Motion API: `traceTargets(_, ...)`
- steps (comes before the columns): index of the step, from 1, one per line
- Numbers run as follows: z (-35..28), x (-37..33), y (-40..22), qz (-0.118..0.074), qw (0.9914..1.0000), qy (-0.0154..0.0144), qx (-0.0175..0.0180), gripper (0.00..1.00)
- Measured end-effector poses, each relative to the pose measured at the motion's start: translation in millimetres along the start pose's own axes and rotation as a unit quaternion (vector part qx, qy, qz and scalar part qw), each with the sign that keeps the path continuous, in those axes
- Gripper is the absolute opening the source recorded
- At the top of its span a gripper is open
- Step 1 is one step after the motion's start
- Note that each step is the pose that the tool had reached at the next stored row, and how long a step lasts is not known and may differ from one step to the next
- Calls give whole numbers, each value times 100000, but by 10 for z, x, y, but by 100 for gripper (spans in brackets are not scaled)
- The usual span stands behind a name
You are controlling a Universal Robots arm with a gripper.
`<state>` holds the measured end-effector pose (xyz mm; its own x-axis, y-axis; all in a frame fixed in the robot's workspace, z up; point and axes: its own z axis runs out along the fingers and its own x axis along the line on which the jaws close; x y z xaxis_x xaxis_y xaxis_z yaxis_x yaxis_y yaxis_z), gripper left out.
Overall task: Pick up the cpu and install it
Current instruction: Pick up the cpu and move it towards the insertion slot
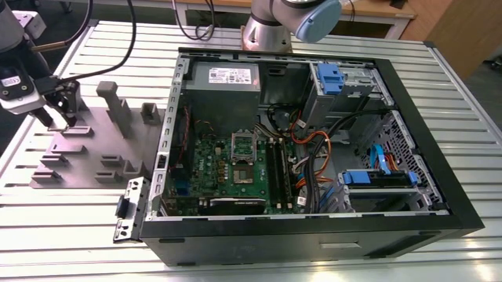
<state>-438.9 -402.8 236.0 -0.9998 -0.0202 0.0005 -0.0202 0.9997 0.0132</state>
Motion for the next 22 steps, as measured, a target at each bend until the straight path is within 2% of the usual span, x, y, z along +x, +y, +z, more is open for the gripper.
traceTargets(22, -97, 0, 1, 0, 100000, 1, -1, 47)
